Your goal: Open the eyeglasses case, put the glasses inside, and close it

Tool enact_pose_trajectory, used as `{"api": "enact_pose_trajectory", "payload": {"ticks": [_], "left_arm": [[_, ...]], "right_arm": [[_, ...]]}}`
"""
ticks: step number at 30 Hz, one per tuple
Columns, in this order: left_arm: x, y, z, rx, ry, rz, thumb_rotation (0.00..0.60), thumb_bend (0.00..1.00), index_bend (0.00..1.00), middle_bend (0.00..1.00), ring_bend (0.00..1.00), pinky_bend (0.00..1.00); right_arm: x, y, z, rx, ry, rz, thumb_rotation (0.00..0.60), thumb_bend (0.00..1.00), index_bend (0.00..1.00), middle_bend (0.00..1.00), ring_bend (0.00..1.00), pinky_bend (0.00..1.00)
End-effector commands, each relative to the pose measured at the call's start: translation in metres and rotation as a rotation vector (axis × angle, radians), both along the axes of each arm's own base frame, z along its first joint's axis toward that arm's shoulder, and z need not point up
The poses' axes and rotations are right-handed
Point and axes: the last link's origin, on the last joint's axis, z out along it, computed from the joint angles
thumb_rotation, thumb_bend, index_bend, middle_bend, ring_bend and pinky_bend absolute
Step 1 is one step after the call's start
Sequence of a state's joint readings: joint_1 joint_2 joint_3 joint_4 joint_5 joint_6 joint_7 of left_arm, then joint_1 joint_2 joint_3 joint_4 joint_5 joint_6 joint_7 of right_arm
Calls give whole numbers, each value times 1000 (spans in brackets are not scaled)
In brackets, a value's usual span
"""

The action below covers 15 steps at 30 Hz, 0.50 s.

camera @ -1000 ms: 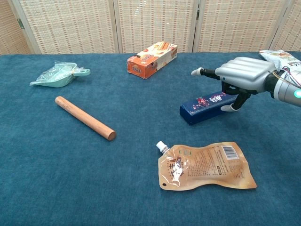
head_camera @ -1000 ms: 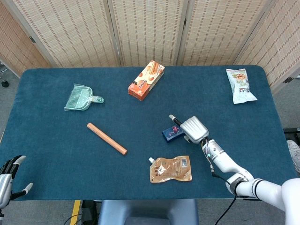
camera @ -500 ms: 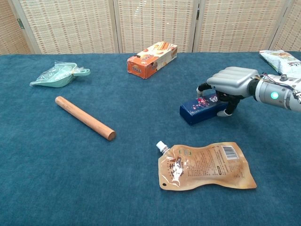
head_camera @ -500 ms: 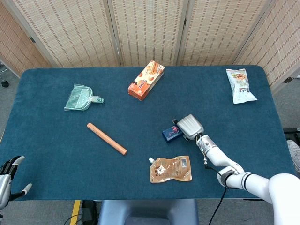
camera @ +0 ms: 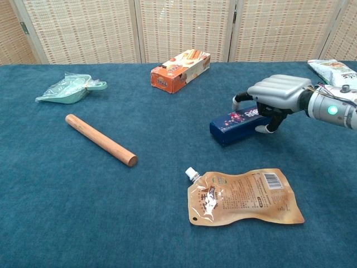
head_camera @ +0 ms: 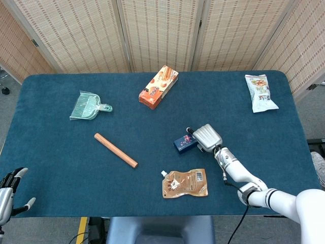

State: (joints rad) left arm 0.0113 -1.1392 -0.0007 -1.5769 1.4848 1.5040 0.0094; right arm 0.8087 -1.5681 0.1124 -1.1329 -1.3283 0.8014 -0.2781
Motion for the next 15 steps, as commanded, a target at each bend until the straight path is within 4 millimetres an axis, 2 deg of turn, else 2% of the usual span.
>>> {"api": "enact_pose_trajectory", "payload": {"ticks": [1, 7, 10, 15], "left_arm": [[1, 2, 0, 2, 0, -6, 600, 241, 164, 156, 161, 288], [7, 10, 0, 2, 2, -37, 600, 241, 164, 156, 161, 288], [10, 14, 0, 6, 4, -51, 600, 241, 164, 156, 161, 289], [15, 23, -1, 21, -7, -67, 600, 241, 164, 156, 161, 289]], "right_arm": [[-6, 9, 15, -31, -35, 0, 600, 281, 0, 922, 1000, 1000], [-24, 29, 60, -146, -80, -23, 600, 280, 0, 856, 996, 1000], [-36, 46, 86, -223, -110, -47, 600, 288, 0, 795, 929, 977], [-66, 87, 120, -317, -126, -109, 600, 294, 0, 688, 763, 864]]}}
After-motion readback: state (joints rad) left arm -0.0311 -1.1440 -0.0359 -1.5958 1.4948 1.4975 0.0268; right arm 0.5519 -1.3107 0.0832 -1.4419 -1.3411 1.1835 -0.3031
